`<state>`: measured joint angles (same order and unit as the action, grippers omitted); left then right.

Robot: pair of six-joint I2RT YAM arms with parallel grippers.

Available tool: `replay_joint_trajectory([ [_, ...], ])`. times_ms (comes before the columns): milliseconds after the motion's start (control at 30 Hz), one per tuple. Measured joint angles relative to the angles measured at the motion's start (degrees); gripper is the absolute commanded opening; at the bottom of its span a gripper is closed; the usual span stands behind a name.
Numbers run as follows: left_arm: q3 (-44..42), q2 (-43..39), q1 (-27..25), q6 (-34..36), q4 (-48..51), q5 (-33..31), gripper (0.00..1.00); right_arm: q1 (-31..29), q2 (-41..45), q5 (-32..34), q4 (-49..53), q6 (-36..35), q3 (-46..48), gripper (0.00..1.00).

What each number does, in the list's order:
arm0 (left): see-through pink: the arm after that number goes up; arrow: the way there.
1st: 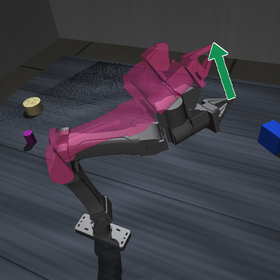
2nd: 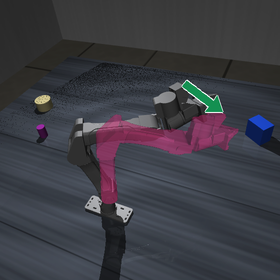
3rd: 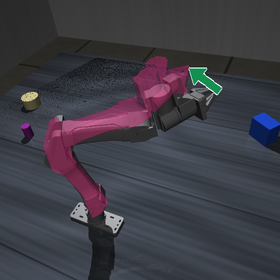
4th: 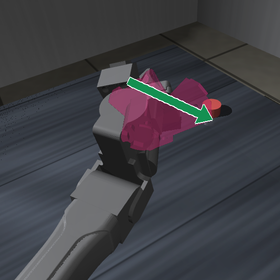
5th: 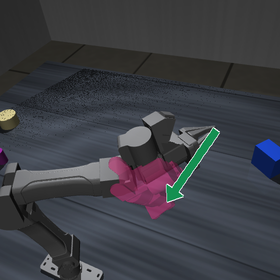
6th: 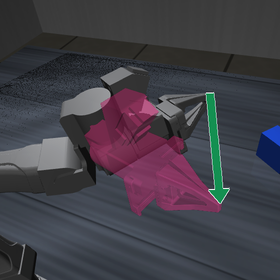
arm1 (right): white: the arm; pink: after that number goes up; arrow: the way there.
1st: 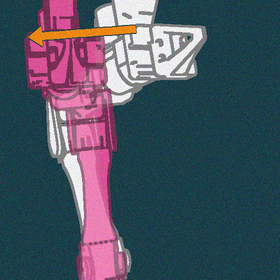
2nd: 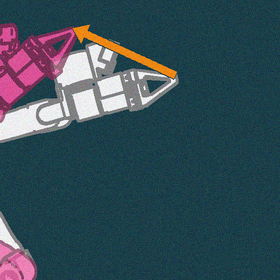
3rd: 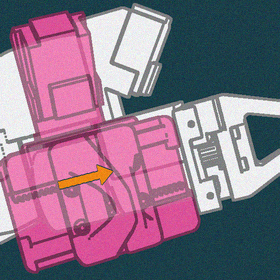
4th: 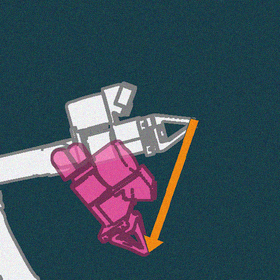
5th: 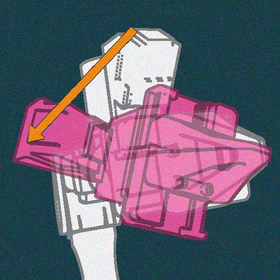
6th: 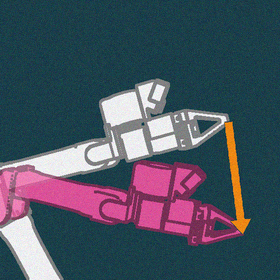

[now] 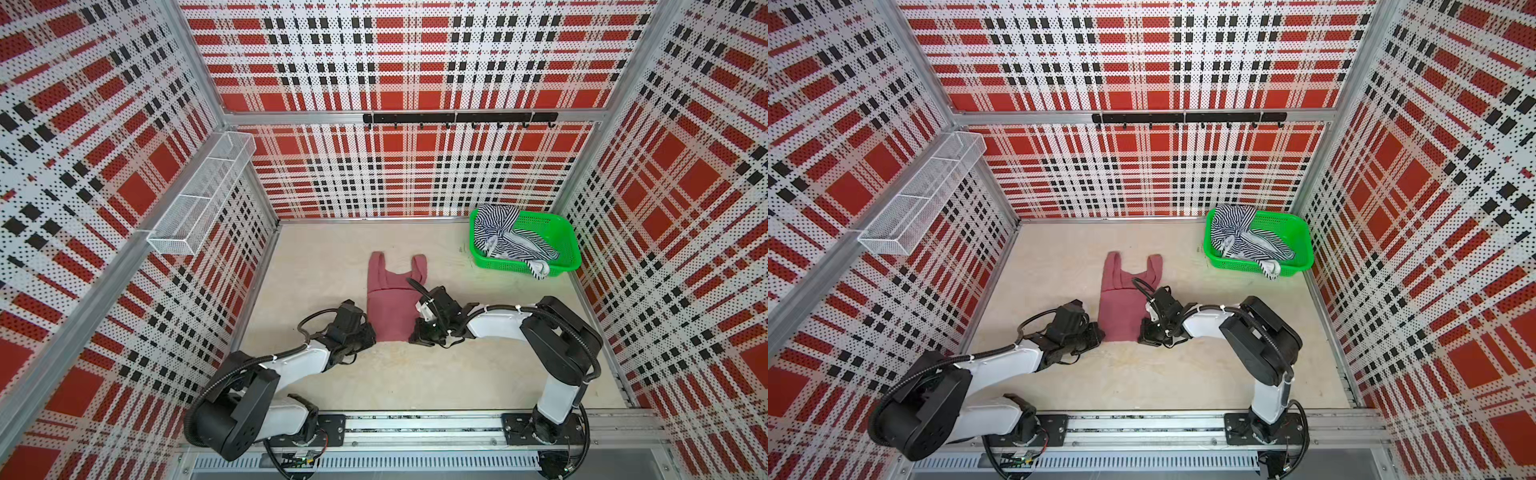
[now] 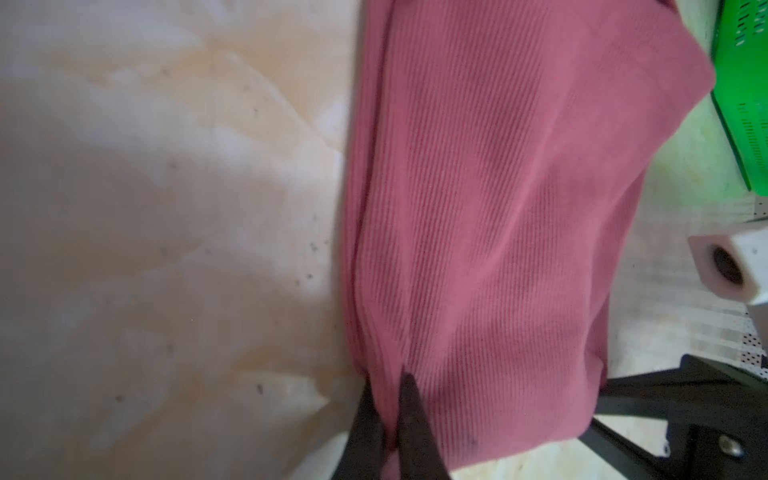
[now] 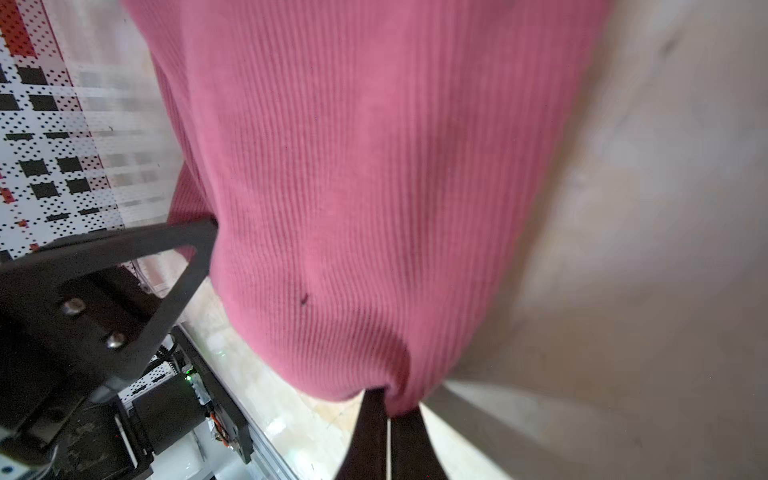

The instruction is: Fold and stack the tank tops

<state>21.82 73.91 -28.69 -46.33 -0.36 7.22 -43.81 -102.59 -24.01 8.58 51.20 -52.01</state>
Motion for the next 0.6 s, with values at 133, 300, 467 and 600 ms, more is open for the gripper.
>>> replay_joint_trajectory([
  [133, -0.02, -2.32, -0.35, -0.79, 4.00, -0.83, 0.09, 1.22, 2.32, 0.90, 4.79, -2.43, 0.11, 0.00],
  [300, 0.28, -4.42, -0.28, -1.16, 6.51, -0.96, 0.47, 2.64, 4.55, 1.75, 9.40, -5.14, 0.11, 0.00],
  [467, -0.81, -7.13, -1.01, -3.28, 7.63, -1.05, 0.51, 3.06, 4.79, 1.95, 10.99, -6.38, 0.11, 0.00],
  [600, -2.43, -9.33, -2.67, -6.05, 7.69, -1.25, 0.46, 3.06, 4.79, 1.95, 11.34, -6.80, 0.09, 0.00],
])
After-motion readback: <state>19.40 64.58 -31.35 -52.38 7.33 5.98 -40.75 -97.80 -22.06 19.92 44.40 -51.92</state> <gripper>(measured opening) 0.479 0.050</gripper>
